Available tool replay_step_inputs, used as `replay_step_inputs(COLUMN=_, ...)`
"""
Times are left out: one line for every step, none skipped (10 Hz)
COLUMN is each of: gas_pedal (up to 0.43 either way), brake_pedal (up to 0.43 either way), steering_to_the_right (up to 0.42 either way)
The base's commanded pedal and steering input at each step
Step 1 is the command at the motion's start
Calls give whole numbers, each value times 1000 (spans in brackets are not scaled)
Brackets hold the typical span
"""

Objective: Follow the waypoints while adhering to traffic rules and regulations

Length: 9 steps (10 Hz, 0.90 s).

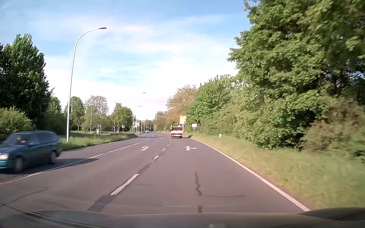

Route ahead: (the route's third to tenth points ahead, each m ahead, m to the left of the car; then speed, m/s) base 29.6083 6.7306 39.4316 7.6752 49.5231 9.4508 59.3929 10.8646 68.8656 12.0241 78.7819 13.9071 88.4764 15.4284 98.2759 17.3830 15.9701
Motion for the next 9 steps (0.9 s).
replay_step_inputs(gas_pedal=0, brake_pedal=128, steering_to_the_right=-15)
replay_step_inputs(gas_pedal=0, brake_pedal=134, steering_to_the_right=-15)
replay_step_inputs(gas_pedal=0, brake_pedal=140, steering_to_the_right=-15)
replay_step_inputs(gas_pedal=0, brake_pedal=152, steering_to_the_right=-15)
replay_step_inputs(gas_pedal=0, brake_pedal=159, steering_to_the_right=-15)
replay_step_inputs(gas_pedal=0, brake_pedal=165, steering_to_the_right=-15)
replay_step_inputs(gas_pedal=0, brake_pedal=171, steering_to_the_right=-15)
replay_step_inputs(gas_pedal=0, brake_pedal=177, steering_to_the_right=-15)
replay_step_inputs(gas_pedal=0, brake_pedal=189, steering_to_the_right=-16)
